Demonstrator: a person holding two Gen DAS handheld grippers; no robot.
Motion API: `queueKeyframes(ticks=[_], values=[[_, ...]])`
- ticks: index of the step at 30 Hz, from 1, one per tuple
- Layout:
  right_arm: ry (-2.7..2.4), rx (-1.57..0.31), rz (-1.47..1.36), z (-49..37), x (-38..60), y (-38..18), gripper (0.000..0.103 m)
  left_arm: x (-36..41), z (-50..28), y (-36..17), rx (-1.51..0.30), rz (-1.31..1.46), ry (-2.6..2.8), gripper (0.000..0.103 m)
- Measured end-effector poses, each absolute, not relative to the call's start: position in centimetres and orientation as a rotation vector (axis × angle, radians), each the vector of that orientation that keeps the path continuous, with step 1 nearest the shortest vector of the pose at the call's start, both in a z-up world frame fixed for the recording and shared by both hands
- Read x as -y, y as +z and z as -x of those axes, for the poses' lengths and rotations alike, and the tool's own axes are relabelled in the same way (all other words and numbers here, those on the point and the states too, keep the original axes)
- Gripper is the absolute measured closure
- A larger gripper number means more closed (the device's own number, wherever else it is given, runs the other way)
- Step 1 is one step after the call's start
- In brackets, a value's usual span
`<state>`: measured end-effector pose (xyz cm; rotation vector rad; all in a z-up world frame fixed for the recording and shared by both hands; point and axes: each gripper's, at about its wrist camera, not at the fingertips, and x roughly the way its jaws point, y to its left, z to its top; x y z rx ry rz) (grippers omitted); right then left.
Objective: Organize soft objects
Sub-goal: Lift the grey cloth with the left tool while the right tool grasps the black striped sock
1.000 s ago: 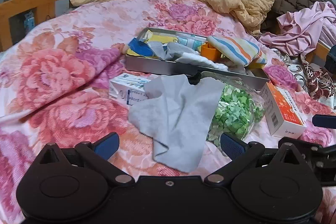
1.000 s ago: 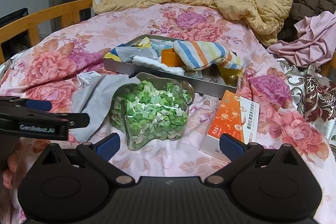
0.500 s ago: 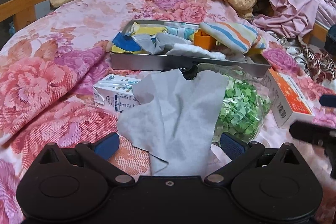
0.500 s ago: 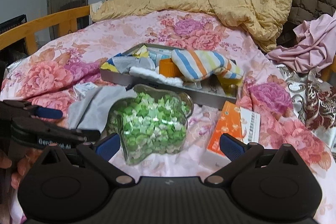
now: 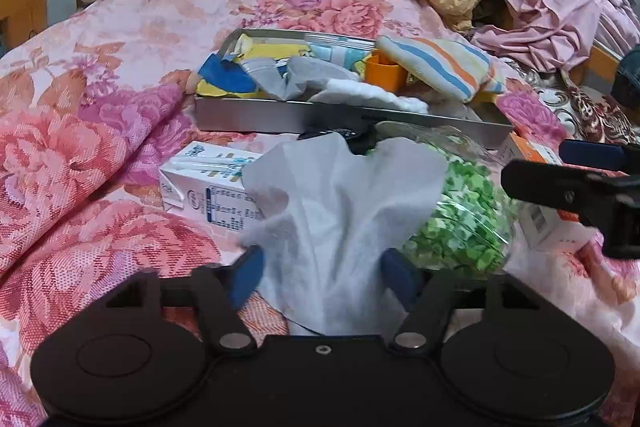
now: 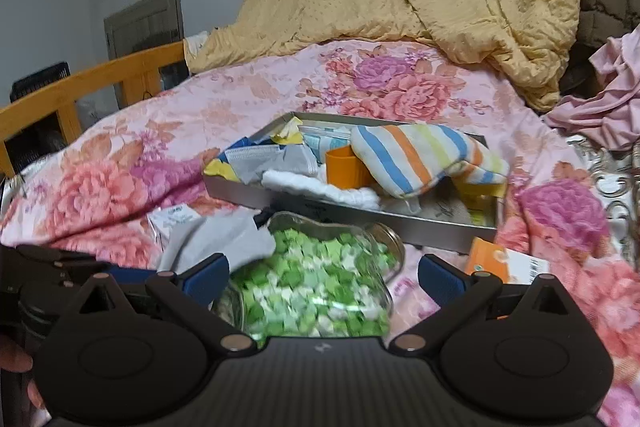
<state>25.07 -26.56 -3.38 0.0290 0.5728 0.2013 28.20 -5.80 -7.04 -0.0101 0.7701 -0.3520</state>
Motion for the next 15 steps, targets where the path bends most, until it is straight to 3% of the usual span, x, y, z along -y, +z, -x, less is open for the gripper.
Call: queueKeyframes(ticks=[8,15], values=[[0.284,-0.610,-0.106,-29.1,26.5,-4.1,0.003,3.7,-29.7,-6.9,-0.808,0.099,-0.337,0.084],[0.294,-0.650,-0.059,-31.8,24.9,-5.0,0.008,1.7,-30.6,-6.8,-0.786,0.199,-0.268,0.093]])
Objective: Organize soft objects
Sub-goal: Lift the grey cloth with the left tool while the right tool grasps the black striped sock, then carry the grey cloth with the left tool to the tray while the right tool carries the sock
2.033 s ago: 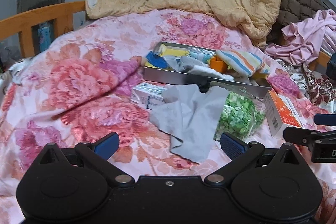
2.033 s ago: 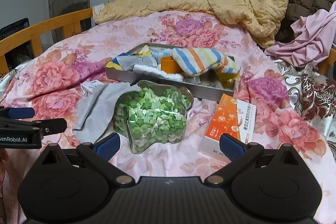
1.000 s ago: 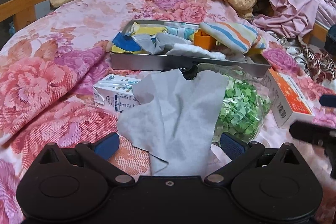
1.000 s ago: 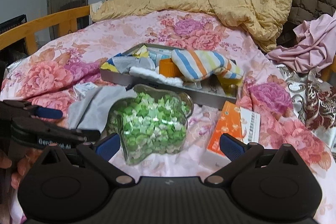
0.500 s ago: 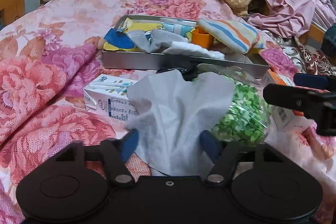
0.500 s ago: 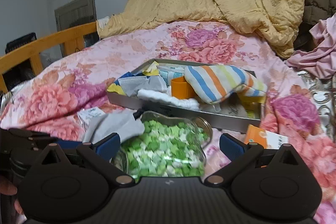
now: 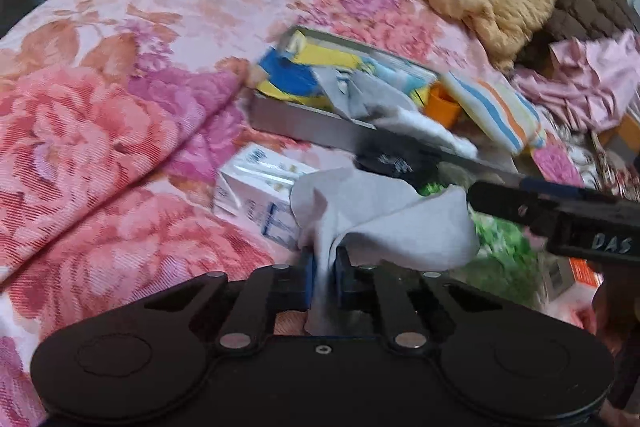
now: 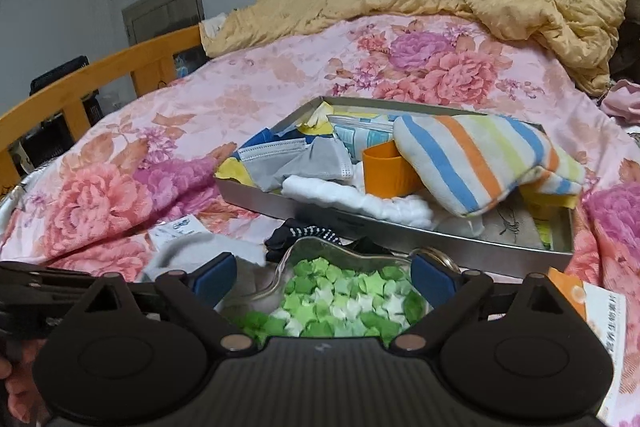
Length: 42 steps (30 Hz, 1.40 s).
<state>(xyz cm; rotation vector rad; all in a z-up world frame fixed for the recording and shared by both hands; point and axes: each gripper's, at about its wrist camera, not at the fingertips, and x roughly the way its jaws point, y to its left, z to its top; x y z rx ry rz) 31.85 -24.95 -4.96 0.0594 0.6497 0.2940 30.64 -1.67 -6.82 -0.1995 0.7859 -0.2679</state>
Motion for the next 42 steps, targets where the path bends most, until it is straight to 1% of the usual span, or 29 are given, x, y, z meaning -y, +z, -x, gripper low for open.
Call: queueKeyframes(ticks=[8,12,16,22,27,28,30,32,37,42], values=[[0.277,-0.706,-0.025,-34.7,24.2,-5.2,0.011,-1.1,-32.2,-6.3,-0.760,0.329,-0.196,0.094],[0.310,-0.791,-0.005,-36.8,23.5,-5.3,0.012,-2.3,-33.2,-6.3,-0.784,0.416,-0.202,0.094],[0.350,-0.895,0.012,-39.0,22.6,-5.7,0.013,-2.3,-33.3,-6.3,-0.767,0.401,-0.212,0.094],[0.332,-1.000,0.054,-41.2,21.5,-6.8,0.015,-2.8,-33.3,-6.5,-0.742,0.432,-0.221,0.094],[0.297,-1.034,0.040,-42.4,21.2,-7.5,0.024,-3.2,-33.0,-6.9,-0.729,0.458,-0.228,0.094],[0.292,-1.042,0.030,-42.5,21.2,-7.6,0.026,-3.2,-32.9,-7.0,-0.726,0.459,-0.230,0.094],[0.288,-1.048,0.030,-42.6,21.0,-7.8,0.036,-3.2,-32.9,-7.1,-0.723,0.458,-0.231,0.093],[0.288,-1.058,0.033,-42.8,20.9,-7.9,0.041,-3.2,-32.9,-7.1,-0.721,0.457,-0.230,0.093],[0.316,-1.062,0.030,-42.8,20.7,-8.1,0.050,-3.1,-32.8,-7.1,-0.710,0.450,-0.226,0.093],[0.329,-1.043,0.017,-42.7,20.9,-8.0,0.062,-2.8,-32.7,-7.0,-0.698,0.431,-0.222,0.094]])
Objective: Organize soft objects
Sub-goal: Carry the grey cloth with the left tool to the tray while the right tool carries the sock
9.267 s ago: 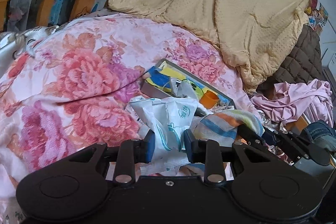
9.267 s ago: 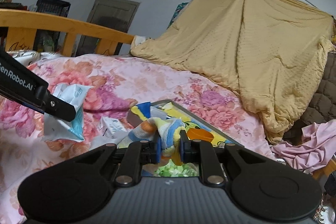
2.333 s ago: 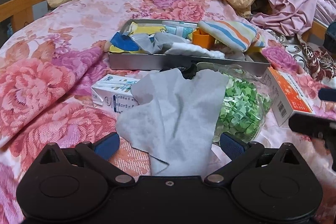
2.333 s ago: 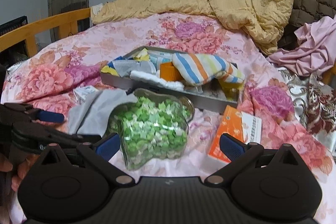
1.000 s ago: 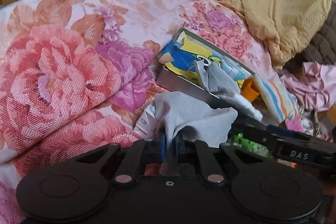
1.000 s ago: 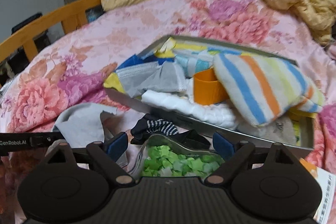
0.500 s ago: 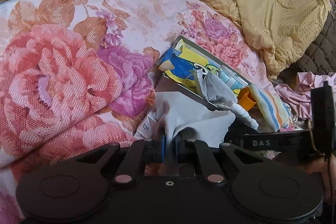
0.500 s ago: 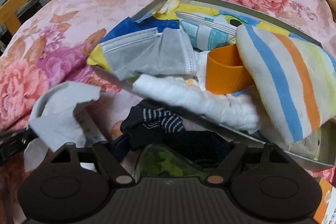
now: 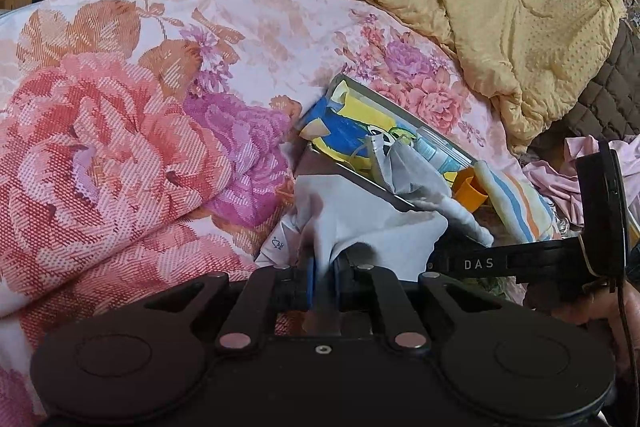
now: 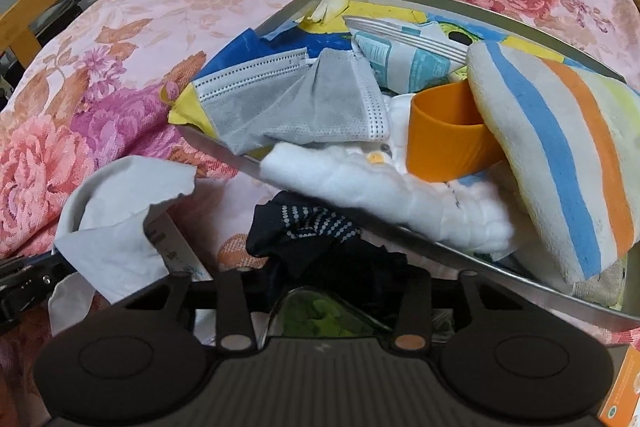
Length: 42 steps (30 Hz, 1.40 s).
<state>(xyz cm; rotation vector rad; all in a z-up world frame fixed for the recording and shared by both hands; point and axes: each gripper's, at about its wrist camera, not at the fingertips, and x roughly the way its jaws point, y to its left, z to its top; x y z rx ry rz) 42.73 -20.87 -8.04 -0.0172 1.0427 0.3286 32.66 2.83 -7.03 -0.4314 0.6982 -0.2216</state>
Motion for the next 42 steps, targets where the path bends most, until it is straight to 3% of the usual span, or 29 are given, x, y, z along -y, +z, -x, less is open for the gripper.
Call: queueKeyframes(ticks=[13,29,42], values=[[0.384,-0.902,-0.148,-41.1,23.0,-6.6,0.090,-1.4,-32.0,-6.1,-0.685,0.399,-0.161,0.094],[0.536,-0.733,-0.267,-38.7,25.8,-3.4,0.091,1.7,-31.8,-1.3,-0.636,0.320,-0.096,0.094],[0.406,-0.508,-0.253,-40.0,31.2,1.1,0.091,7.4,-37.7,2.5,-0.540,0.282,-0.116,0.094]])
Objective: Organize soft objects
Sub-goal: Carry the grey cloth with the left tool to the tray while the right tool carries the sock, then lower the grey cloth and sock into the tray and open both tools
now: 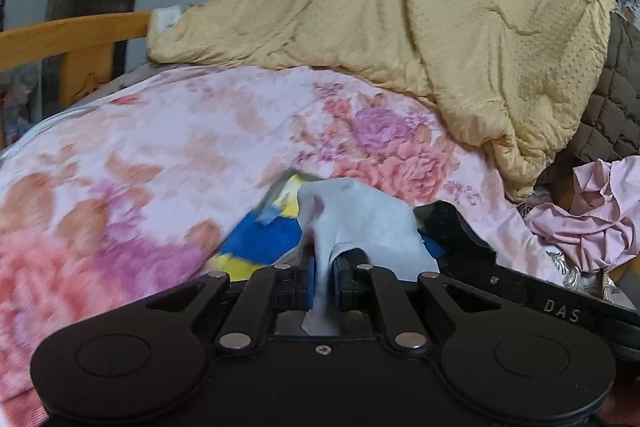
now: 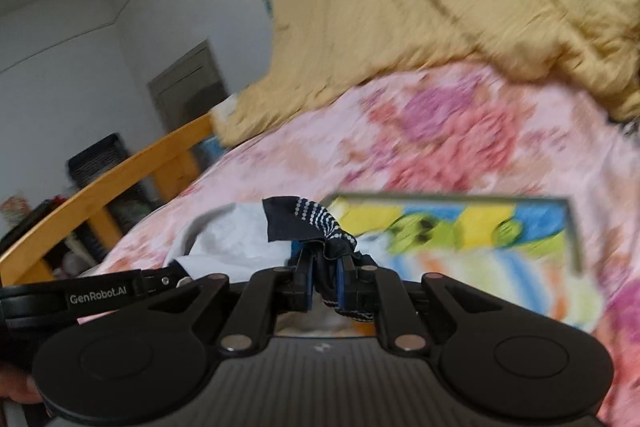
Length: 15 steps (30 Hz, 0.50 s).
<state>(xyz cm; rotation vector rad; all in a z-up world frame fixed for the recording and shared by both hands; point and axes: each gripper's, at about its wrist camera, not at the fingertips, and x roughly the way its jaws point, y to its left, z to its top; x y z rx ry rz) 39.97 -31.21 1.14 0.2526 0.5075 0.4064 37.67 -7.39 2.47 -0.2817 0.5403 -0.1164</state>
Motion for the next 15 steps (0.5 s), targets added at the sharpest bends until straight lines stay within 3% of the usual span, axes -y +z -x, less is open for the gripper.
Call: queueKeyframes(ticks=[15], values=[[0.209,-0.540,-0.181,-43.4,34.7,-1.8,0.089,15.2,-45.2,-0.2,-0.593,0.249,-0.181,0.094]])
